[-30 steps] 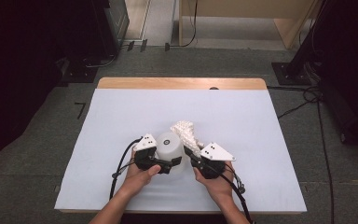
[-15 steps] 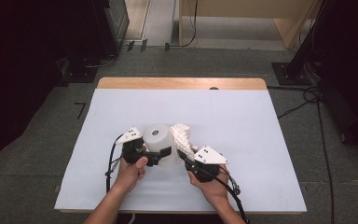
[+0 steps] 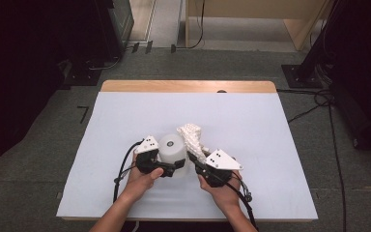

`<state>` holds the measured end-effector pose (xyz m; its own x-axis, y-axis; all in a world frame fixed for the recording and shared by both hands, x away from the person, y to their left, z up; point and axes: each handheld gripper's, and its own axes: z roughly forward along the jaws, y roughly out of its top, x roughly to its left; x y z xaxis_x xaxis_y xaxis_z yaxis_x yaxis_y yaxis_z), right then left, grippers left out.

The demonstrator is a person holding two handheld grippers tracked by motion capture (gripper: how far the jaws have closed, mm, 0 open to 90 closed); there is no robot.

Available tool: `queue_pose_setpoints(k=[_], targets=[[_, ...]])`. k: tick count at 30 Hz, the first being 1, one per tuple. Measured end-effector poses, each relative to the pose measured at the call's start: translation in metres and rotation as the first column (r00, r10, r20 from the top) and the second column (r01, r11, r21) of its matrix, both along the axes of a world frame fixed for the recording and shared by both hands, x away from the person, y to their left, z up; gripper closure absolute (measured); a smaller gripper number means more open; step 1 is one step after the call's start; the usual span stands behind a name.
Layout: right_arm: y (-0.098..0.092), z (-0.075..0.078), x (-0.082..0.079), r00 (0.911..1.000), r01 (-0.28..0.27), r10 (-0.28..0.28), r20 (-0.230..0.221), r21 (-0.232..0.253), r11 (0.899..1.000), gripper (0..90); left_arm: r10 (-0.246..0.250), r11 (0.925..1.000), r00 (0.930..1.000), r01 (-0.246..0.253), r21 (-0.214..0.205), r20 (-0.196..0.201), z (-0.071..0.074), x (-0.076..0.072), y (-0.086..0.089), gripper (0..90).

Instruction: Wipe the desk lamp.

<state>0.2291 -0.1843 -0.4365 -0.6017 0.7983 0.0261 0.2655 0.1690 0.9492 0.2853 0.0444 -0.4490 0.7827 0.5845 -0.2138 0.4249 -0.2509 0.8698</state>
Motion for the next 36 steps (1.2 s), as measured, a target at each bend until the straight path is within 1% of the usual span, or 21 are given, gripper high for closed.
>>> queue_pose_setpoints(k=[1, 2, 3, 5, 7, 8, 10, 11, 14, 16, 20, 23, 25, 26, 27, 28, 29, 31, 33, 35, 36], targets=[[-0.002, 0.0, 0.0, 0.9999, 0.012, -0.012, 0.004, -0.003, 1.0, 76.5, 0.033, 0.9994, 0.9985, -0.033, 0.0, 0.043, -0.001, -0.001, 0.001, 8.7], [-0.004, 0.0, 0.001, 0.9997, 0.025, -0.025, 0.007, -0.001, 1.0, 76.4, 0.071, 0.9975, 0.9946, -0.071, 0.003, 0.076, -0.001, -0.001, 0.002, 8.7], [-0.006, 0.001, 0.002, 0.9992, 0.04, -0.04, 0.002, 0.004, 0.999, 76.3, 0.106, 0.9942, 0.9901, -0.107, 0.011, 0.093, -0.002, 0.0, 0.004, 8.7], [-0.011, 0.001, 0.003, 0.9978, 0.067, -0.067, -0.002, 0.013, 0.998, 76.2, 0.177, 0.983, 0.9761, -0.181, 0.027, 0.127, -0.005, 0.003, 0.008, 8.7], [-0.016, 0.002, 0.004, 0.9964, 0.084, -0.084, 0.0, 0.022, 0.996, 76.1, 0.246, 0.9657, 0.9576, -0.255, 0.049, 0.151, -0.009, 0.005, 0.01, 8.7], [-0.019, 0.002, 0.005, 0.9956, 0.093, -0.093, -0.004, 0.029, 0.995, 76.1, 0.264, 0.9575, 0.9492, -0.279, 0.072, 0.171, -0.011, 0.006, 0.011, 8.6], [-0.024, 0.002, 0.007, 0.994, 0.109, -0.109, -0.011, 0.044, 0.993, 76.1, 0.307, 0.933, 0.9262, -0.338, 0.123, 0.219, -0.016, 0.006, 0.01, 8.6], [-0.026, 0.002, 0.008, 0.9933, 0.116, -0.115, -0.013, 0.049, 0.992, 76.1, 0.313, 0.9279, 0.9222, -0.348, 0.133, 0.226, -0.018, 0.006, 0.01, 8.6], [-0.032, 0.0, 0.011, 0.9902, 0.139, -0.138, -0.023, 0.06, 0.988, 76.1, 0.302, 0.9328, 0.9308, -0.333, 0.138, 0.207, -0.023, 0.008, 0.01, 8.6], [-0.035, -0.001, 0.012, 0.9891, 0.146, -0.145, -0.028, 0.064, 0.987, 76.1, 0.298, 0.9313, 0.9335, -0.33, 0.154, 0.199, -0.026, 0.009, 0.008, 8.6], [-0.038, -0.001, 0.013, 0.9876, 0.155, -0.153, -0.034, 0.068, 0.985, 76.1, 0.301, 0.9333, 0.935, -0.329, 0.144, 0.187, -0.027, 0.009, 0.01, 8.5], [-0.038, -0.002, 0.013, 0.9873, 0.157, -0.155, -0.034, 0.066, 0.985, 76.1, 0.305, 0.928, 0.9334, -0.336, 0.162, 0.19, -0.028, 0.008, 0.008, 7.2], [-0.038, -0.003, 0.013, 0.9871, 0.157, -0.154, -0.042, 0.065, 0.985, 76.1, 0.307, 0.9212, 0.9311, -0.343, 0.184, 0.196, -0.028, 0.006, 0.006, 2.2], [-0.039, -0.004, 0.013, 0.987, 0.157, -0.154, -0.046, 0.063, 0.986, 76.1, 0.321, 0.9141, 0.926, -0.358, 0.191, 0.199, -0.027, 0.005, 0.004, 0.0], [-0.039, -0.005, 0.014, 0.9867, 0.158, -0.155, -0.047, 0.062, 0.985, 76.1, 0.353, 0.8997, 0.9129, -0.391, 0.194, 0.206, -0.027, 0.003, 0.003, 0.0], [-0.039, -0.005, 0.014, 0.9865, 0.159, -0.156, -0.048, 0.061, 0.985, 76.1, 0.383, 0.8884, 0.9006, -0.42, 0.185, 0.205, -0.026, 0.0, 0.003, 0.0], [-0.039, -0.006, 0.015, 0.9865, 0.16, -0.157, -0.047, 0.062, 0.985, 76.1, 0.404, 0.8852, 0.8957, -0.434, 0.168, 0.186, -0.026, -0.001, 0.003, 0.0], [-0.04, -0.006, 0.015, 0.9863, 0.16, -0.158, -0.049, 0.062, 0.985, 76.2, 0.424, 0.8773, 0.889, -0.45, 0.165, 0.174, -0.026, -0.002, -0.001, 0.0], [-0.039, -0.007, 0.016, 0.9862, 0.16, -0.157, -0.051, 0.061, 0.985, 76.1, 0.451, 0.8582, 0.876, -0.478, 0.186, 0.171, -0.025, -0.002, -0.006, 0.0], [-0.038, -0.009, 0.016, 0.9866, 0.157, -0.154, -0.053, 0.055, 0.986, 76.1, 0.464, 0.8452, 0.8653, -0.497, 0.198, 0.188, -0.024, -0.002, -0.009, 4.2], [-0.038, -0.01, 0.016, 0.9865, 0.157, -0.154, -0.056, 0.053, 0.986, 76.1, 0.469, 0.8421, 0.8628, -0.501, 0.199, 0.189, -0.024, -0.002, -0.009, 5.9]])
